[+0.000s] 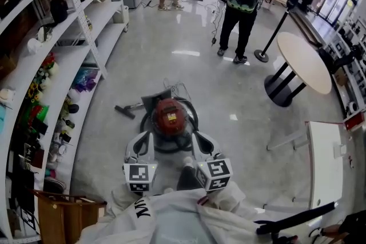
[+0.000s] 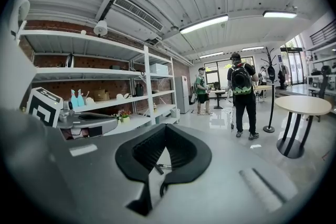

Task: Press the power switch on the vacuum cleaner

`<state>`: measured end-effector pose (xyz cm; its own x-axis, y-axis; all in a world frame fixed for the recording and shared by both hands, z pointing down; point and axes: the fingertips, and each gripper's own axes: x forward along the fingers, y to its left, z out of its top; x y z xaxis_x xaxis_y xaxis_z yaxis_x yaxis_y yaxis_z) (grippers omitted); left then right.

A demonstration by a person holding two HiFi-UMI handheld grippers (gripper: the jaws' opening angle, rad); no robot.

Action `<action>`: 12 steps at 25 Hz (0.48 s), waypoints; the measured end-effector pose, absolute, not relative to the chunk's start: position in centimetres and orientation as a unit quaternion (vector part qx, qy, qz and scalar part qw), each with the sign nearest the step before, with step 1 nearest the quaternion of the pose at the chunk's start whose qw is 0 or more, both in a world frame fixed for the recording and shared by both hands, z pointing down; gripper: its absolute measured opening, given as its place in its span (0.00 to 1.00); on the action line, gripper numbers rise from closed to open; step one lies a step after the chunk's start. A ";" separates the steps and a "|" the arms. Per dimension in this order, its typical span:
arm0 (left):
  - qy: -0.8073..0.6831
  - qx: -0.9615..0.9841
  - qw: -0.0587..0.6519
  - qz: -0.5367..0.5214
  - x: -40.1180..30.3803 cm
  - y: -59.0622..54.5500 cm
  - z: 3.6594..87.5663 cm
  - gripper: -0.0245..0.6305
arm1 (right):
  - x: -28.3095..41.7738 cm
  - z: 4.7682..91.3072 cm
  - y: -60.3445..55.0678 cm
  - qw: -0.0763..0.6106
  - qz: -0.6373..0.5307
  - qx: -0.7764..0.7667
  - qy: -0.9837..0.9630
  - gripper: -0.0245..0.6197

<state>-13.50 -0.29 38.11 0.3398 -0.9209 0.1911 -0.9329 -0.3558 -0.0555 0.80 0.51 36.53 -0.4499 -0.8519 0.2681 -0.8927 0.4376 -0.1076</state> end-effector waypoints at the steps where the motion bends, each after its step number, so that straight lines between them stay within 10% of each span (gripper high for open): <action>1: -0.567 0.817 0.032 0.096 -13.4 -0.6 38.1 0.04 | 0.9 36.6 0.2 0.087 0.118 0.517 -0.843 0.04; 12: -0.567 0.816 0.038 0.102 -11.6 -5.2 38.6 0.04 | 2.5 37.3 -4.6 0.090 0.130 0.513 -0.844 0.04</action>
